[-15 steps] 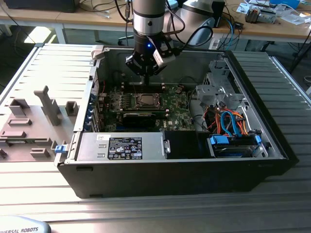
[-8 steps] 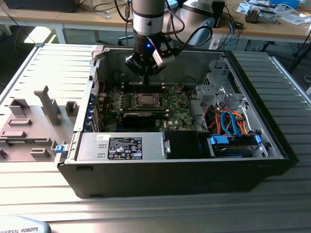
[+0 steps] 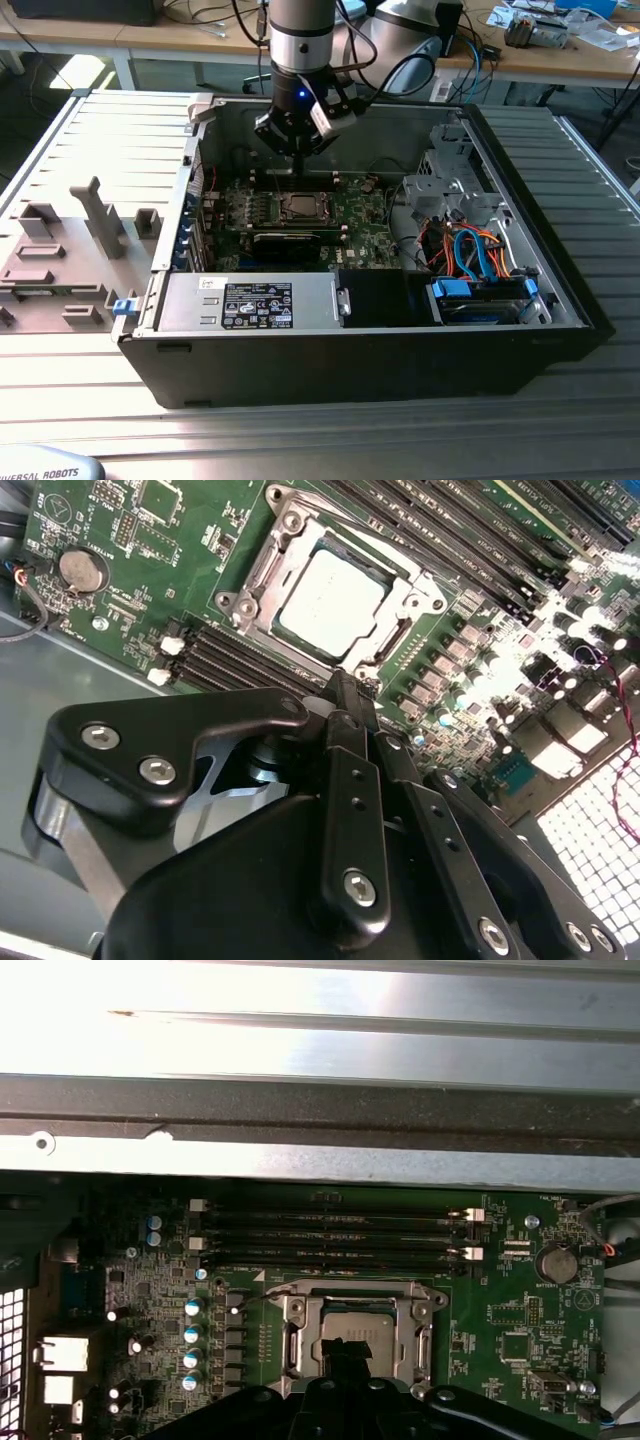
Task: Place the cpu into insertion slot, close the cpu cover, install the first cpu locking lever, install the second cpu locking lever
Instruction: 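Install the first cpu locking lever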
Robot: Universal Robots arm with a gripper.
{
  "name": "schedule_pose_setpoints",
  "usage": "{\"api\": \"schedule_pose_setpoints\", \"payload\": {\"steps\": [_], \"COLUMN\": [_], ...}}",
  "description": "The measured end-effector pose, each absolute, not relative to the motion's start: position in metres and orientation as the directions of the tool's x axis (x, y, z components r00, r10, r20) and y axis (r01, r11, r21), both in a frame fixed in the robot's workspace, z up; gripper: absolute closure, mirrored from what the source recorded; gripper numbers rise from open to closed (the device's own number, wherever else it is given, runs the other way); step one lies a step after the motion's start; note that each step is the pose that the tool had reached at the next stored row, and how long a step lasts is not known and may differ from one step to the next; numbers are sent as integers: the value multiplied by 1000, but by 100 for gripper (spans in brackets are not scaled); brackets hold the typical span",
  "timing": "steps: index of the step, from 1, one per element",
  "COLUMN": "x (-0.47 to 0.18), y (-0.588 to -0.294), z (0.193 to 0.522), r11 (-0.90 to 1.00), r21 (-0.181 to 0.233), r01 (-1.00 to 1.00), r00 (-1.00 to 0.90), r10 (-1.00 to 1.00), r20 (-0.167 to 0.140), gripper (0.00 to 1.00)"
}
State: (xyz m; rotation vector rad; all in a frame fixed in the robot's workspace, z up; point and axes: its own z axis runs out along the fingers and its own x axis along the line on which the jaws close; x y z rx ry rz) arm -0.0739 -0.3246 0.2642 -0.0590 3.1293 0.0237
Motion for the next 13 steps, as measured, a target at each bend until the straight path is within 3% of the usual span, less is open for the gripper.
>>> {"api": "schedule_pose_setpoints", "payload": {"steps": [13], "x": [-76], "y": [-325], "z": [264], "r11": [999], "r21": [15], "r01": [-38], "r00": [-999], "r10": [-38], "r20": [-12], "gripper": [89]}}
